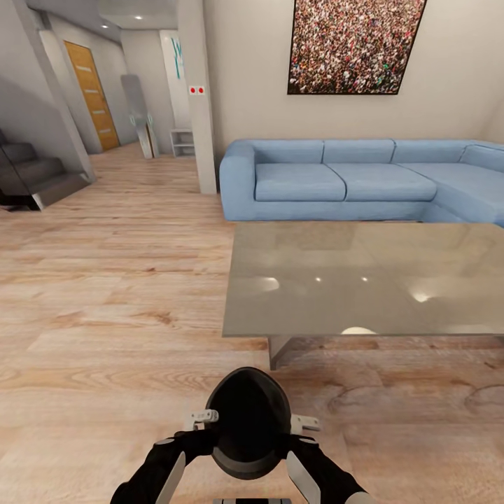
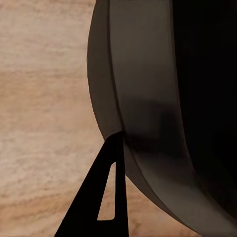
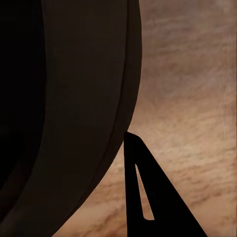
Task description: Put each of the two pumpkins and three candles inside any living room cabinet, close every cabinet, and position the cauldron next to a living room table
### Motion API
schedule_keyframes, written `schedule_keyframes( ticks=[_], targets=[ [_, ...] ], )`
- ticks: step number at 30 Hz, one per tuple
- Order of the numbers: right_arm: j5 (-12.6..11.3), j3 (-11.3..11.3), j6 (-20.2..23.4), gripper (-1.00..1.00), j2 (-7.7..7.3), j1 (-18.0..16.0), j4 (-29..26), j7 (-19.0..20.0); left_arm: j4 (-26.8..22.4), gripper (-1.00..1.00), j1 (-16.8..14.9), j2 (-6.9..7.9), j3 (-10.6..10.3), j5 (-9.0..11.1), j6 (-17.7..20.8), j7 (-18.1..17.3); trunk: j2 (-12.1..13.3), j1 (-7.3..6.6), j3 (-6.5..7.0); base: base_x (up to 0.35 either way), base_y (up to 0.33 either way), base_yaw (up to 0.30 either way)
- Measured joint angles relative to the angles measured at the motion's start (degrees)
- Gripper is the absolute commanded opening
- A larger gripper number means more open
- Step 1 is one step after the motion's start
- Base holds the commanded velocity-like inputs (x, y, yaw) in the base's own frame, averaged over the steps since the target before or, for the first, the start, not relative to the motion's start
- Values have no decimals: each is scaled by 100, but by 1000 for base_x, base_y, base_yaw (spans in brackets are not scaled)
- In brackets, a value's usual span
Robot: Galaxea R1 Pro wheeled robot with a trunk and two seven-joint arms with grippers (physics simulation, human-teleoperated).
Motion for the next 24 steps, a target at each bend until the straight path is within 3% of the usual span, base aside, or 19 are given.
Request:
schedule_keyframes(
  ticks=[20, 24],
  targets=[
    [-54, 41, 12, -100, -8, -2, -37, -43, -8, -100, -7, 2, -13, 27, -2, 21, -6, 4, -65, 6, 0, 0],
    [-27, 41, 155, -100, -24, -9, -202, -98, -154, -100, -4, -1, 6, 20, 117, 15, -12, -7, -152, 0, 0, 0]
  ],
)
